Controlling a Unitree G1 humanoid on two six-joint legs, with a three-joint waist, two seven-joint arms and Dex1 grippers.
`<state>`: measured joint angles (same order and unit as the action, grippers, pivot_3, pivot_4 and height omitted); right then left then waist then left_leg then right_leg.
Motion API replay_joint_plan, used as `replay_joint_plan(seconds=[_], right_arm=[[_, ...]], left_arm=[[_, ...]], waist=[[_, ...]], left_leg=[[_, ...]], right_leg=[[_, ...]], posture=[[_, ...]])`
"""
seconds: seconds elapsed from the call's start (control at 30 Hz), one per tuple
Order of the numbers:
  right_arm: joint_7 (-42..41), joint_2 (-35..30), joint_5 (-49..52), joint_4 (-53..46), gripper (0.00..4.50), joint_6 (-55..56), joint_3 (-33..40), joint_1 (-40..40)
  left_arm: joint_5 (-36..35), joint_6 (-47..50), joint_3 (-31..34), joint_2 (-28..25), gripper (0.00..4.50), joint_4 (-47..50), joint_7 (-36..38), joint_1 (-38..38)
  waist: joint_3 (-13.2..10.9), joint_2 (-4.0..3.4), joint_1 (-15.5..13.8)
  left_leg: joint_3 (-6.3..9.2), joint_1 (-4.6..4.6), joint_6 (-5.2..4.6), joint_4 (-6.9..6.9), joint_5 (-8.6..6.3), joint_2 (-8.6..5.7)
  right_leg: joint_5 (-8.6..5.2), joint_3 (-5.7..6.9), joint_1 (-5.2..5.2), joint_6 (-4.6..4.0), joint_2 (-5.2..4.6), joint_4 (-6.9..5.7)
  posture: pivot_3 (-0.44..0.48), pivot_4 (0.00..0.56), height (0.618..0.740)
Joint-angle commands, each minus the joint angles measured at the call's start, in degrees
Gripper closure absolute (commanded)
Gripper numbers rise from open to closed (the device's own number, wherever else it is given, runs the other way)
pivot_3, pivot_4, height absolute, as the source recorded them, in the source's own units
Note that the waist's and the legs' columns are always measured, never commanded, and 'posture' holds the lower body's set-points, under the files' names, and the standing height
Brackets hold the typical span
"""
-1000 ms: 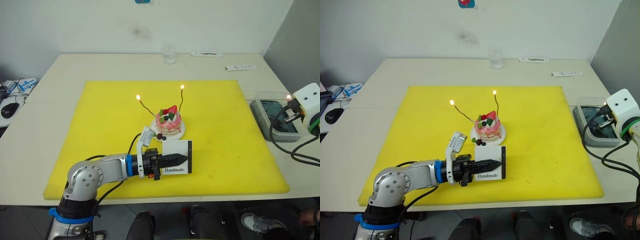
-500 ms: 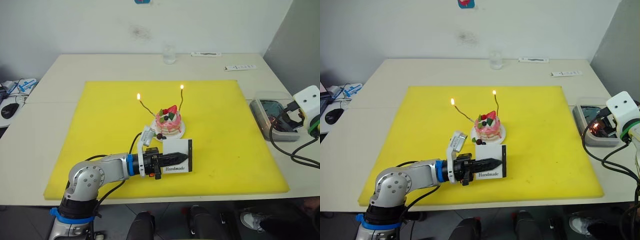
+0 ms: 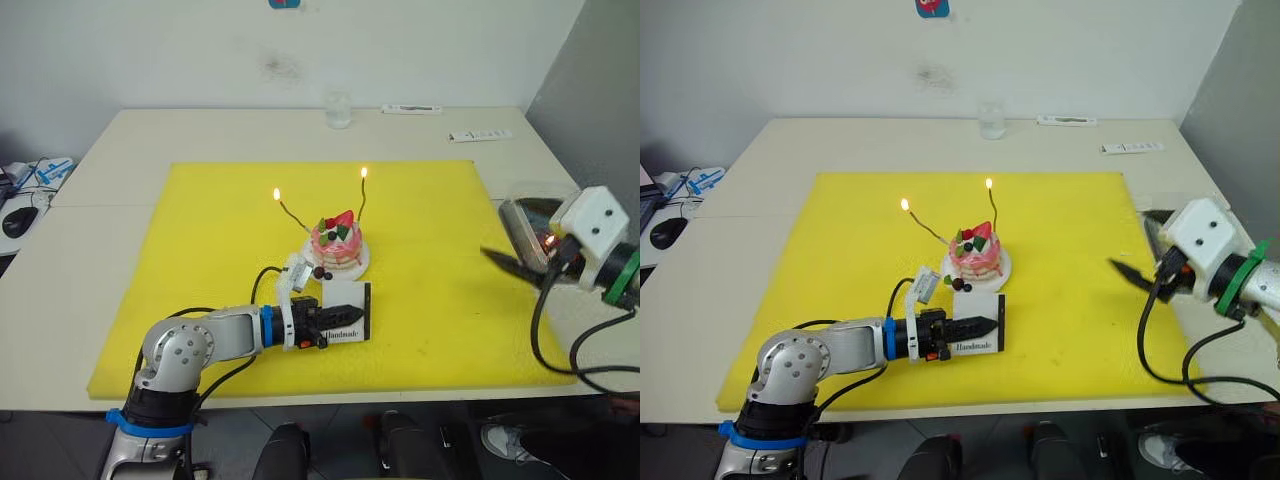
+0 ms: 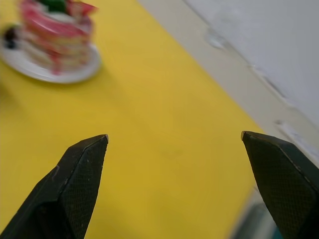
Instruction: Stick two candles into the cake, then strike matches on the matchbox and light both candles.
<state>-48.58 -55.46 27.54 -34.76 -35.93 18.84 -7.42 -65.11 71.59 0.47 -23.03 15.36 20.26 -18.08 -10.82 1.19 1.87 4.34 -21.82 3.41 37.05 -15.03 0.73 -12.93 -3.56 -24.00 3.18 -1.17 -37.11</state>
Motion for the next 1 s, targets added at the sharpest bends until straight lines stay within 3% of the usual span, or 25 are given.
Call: replay_joint_plan(seconds=[0.03,0.07,0.17,0.33,0.53,0.73,0.87,1.0], right_arm=[[-1.08,-1.25,4.78,-4.55,0.02,-3.53,-1.05,-1.29],[-0.82,-1.16,4.97,-4.95,0.02,-3.83,-1.87,-1.69],[0.15,-0.31,5.21,-5.79,0.00,-4.71,-5.11,-2.90],[0.61,0.29,5.66,-6.33,0.00,-5.21,-8.73,-4.34],[0.85,1.37,5.17,-5.14,0.00,-4.46,-11.75,-7.30],[0.48,1.87,4.53,-3.87,0.00,-3.07,-13.25,-9.23],[-1.09,1.43,4.64,-2.87,0.00,-1.84,-13.45,-10.42],[-4.31,-0.27,4.48,-1.55,0.00,0.40,-12.09,-10.10]], left_arm=[[1.26,0.53,0.31,-0.44,4.50,2.03,-1.57,-0.99],[2.22,0.31,-0.18,-0.90,4.50,2.74,-1.66,-1.23],[3.19,0.82,-1.03,-3.38,3.75,7.38,-0.89,-3.71],[0.31,3.32,0.47,-7.81,2.13,13.09,0.27,-5.38],[2.25,1.75,2.83,-14.58,0.13,15.98,2.57,-3.35],[3.08,-2.36,7.13,-18.91,0.04,17.31,5.96,-0.17],[9.57,-10.20,9.26,-25.71,0.04,16.37,14.12,4.08],[20.47,-23.43,11.28,-34.42,0.04,13.65,25.38,12.32]], waist=[[0.00,0.00,0.00],[0.00,0.00,-0.01],[-0.01,0.03,-0.02],[-0.01,0.03,0.00],[-0.02,0.03,-0.04],[-0.03,0.05,-0.06],[-0.02,0.05,0.02],[-0.03,0.04,0.00]], left_leg=[[0.00,0.00,0.00,0.01,0.00,0.00],[0.00,0.01,0.00,0.01,0.00,0.00],[0.00,0.00,-0.01,0.01,0.01,0.00],[0.01,-0.04,-0.01,0.00,0.01,0.00],[0.03,-0.07,-0.01,-0.04,0.00,0.01],[0.02,-0.06,-0.01,-0.02,0.00,0.01],[0.02,-0.04,-0.01,-0.04,0.01,0.02],[-0.02,-0.04,-0.01,-0.10,0.00,0.05]], right_leg=[[0.00,0.00,0.00,0.00,0.00,-0.01],[0.00,0.00,0.00,0.00,0.00,-0.01],[-0.05,0.00,-0.01,-0.08,0.01,-0.01],[-0.01,-0.01,-0.02,-0.02,0.02,0.04],[-0.04,0.02,-0.07,-0.06,0.02,0.04],[-0.11,0.02,-0.06,-0.19,0.02,0.04],[-0.14,0.01,-0.08,-0.25,0.02,0.03],[-0.24,0.01,-0.12,-0.40,0.03,0.05]], posture=[[0.000,0.150,0.740],[0.000,0.150,0.740],[0.000,0.150,0.740],[0.000,0.150,0.740],[0.000,0.150,0.740],[0.000,0.150,0.740],[0.000,0.150,0.740],[0.000,0.150,0.740]])
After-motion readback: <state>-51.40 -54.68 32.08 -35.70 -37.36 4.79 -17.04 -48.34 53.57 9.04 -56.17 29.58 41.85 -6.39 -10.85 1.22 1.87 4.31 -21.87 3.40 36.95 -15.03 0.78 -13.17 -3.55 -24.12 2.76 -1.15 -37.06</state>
